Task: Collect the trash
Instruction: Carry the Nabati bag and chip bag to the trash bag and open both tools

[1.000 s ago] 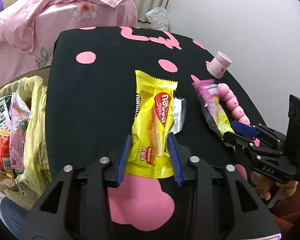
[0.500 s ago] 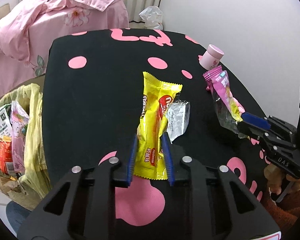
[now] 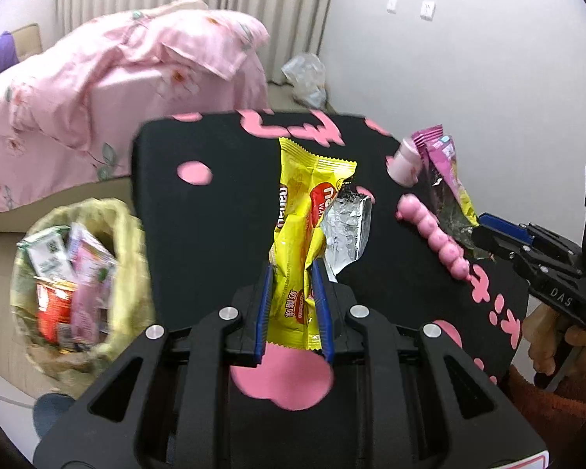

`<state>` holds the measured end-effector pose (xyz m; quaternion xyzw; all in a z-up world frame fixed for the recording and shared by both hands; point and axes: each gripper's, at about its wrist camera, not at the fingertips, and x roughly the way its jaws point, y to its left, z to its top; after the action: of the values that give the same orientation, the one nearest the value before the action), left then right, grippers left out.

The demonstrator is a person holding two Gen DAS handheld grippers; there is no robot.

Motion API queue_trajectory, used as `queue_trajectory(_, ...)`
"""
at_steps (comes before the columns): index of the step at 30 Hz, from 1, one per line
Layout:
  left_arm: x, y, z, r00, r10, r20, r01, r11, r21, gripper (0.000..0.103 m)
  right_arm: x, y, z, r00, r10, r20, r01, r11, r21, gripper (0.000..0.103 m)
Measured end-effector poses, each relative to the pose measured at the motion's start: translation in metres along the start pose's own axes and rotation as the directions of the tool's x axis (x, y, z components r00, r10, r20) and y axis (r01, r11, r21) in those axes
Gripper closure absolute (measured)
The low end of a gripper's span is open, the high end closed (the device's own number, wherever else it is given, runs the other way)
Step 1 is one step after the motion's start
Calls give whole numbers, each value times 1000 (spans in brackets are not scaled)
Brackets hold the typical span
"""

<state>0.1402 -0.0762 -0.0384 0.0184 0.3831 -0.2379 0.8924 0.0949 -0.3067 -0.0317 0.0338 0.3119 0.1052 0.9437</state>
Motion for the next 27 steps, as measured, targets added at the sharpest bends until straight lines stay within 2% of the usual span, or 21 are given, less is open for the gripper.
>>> queue_trajectory(4,-34,36,6,995,62,73,-59,997,-48,83,0,32,24,999,23,36,-20,997,-75,73)
queue_trajectory(8,-56,75,3,986,124,115,-111,987,-116,83,7,67,39,998,56,41,-50,988,-147,73)
queue_trajectory(12,-72,117,-6,974,186,133,-157,968,-197,83,22,100,48,995,95,20,-89,974,-208,73)
queue_trajectory(15,-78,153,-15,962,240,132,-197,940,-278,83,43,119,55,991,135,-16,-135,964,-227,73)
queue_trajectory(18,-75,188,-27,956,277,98,-227,908,-352,83,69,136,62,982,176,-63,-186,955,-231,73)
queue_trajectory(21,-55,212,-41,958,285,31,-253,889,-381,83,98,152,68,972,209,-106,-229,944,-236,73)
queue_trajectory(25,-19,220,-51,962,270,-45,-267,890,-369,83,137,178,73,960,230,-160,-267,921,-282,73)
queue_trajectory(27,7,219,-54,955,278,-103,-296,896,-331,83,162,192,73,953,233,-196,-286,905,-315,73)
